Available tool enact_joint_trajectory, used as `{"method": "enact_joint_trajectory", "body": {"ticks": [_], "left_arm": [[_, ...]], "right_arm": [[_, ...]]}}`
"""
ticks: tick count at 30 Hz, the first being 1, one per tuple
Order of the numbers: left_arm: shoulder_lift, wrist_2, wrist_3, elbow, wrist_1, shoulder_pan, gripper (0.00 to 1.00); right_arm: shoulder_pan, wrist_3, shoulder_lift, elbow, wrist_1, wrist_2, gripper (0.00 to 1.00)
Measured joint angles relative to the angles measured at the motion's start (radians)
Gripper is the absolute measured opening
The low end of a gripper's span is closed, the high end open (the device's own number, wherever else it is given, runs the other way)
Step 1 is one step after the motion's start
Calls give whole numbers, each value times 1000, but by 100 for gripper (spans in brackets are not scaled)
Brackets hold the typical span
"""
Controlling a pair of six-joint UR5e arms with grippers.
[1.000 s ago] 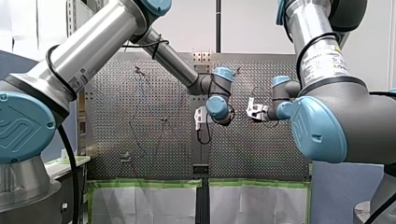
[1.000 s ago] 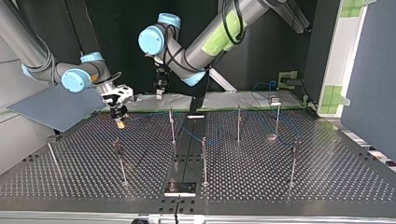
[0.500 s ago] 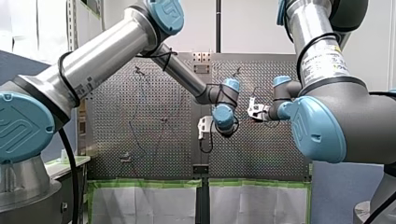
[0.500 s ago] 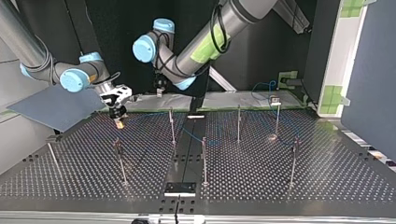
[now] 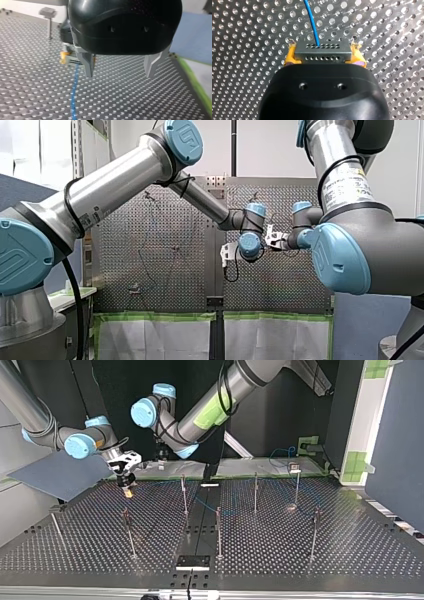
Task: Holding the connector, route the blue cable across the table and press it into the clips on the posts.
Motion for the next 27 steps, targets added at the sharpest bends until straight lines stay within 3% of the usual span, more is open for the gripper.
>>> {"method": "enact_joint_trajectory", "body": {"ticks": [12, 19, 27], "left_arm": [[-28, -92, -1, 101, 17, 5, 100], [-77, -102, -4, 157, 50, 6, 100], [-90, -116, -6, 221, 94, 25, 100]], "right_arm": [[0, 0, 0, 0, 0, -1, 0], [0, 0, 0, 0, 0, -1, 0], [1, -3, 0, 1, 0, -1, 0]]}}
